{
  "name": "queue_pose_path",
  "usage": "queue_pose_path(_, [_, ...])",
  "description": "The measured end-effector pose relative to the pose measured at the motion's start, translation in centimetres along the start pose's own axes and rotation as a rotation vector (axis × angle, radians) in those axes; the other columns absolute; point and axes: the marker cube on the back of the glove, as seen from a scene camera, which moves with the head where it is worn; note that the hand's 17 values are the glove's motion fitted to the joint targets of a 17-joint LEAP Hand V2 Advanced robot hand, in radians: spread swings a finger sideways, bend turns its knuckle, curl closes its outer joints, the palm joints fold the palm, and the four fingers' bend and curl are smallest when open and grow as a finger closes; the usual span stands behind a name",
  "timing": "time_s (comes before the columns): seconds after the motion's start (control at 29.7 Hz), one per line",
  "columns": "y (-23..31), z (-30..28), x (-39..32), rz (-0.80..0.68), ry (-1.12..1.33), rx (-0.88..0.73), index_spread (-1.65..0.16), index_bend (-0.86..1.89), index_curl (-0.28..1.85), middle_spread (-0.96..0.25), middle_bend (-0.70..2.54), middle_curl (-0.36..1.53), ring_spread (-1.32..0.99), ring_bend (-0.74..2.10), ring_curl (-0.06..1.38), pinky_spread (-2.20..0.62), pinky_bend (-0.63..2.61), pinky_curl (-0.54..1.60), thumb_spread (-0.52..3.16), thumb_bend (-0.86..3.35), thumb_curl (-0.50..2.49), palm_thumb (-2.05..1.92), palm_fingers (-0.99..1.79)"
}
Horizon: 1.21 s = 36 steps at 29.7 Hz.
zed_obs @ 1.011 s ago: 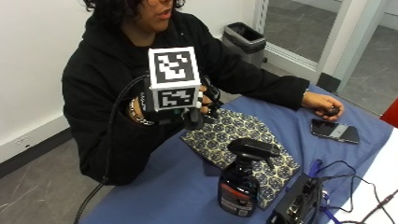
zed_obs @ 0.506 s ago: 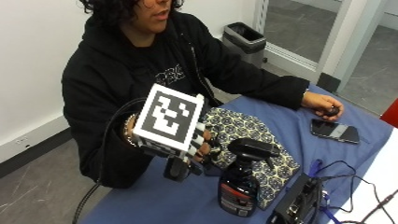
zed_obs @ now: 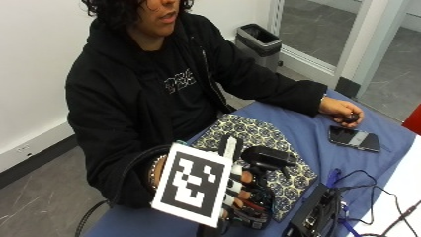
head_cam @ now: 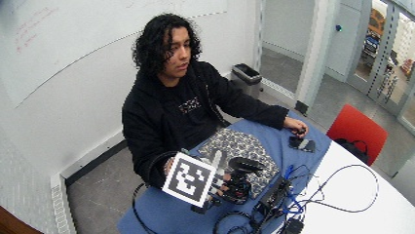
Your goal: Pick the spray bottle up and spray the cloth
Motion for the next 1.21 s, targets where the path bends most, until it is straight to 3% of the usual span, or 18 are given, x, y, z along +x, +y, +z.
queue_pose_path(0.2, [-2.9, 0.6, -0.2, -0.113, -0.1, 0.057, -0.28, 0.09, 0.28, 0.0, 0.29, 0.38, -0.04, 0.37, 0.34, 0.2, 0.23, 0.3, 1.22, 0.14, 0.3, 0.63, 0.72])
queue_pose_path(0.61, [-5.6, 3.8, -0.3, -0.255, -0.639, 0.062, -0.25, 0.16, 0.27, -0.03, 0.37, 0.41, -0.08, 0.41, 0.36, 0.12, 0.19, 0.31, 1.11, 0.11, 0.35, 0.77, 0.93])
queue_pose_path(0.88, [-6.6, 4.9, -2.0, -0.268, -0.959, 0.104, -0.23, 0.18, 0.32, -0.06, 0.47, 0.45, -0.12, 0.45, 0.39, 0.03, 0.11, 0.29, 1.04, 0.12, 0.4, 0.91, 1.18])
queue_pose_path(0.94, [-7.0, 5.3, -2.1, -0.267, -0.992, 0.156, -0.24, 0.19, 0.33, -0.09, 0.5, 0.47, -0.15, 0.53, 0.42, -0.08, 0.21, 0.32, 1.0, 0.1, 0.41, 0.92, 1.37])
queue_pose_path(1.21, [-7.5, 5.7, -2.1, -0.288, -0.904, 0.274, -0.25, 0.21, 0.38, -0.15, 0.59, 0.52, -0.21, 0.64, 0.47, -0.25, 0.39, 0.39, 0.98, 0.08, 0.47, 0.97, 1.43])
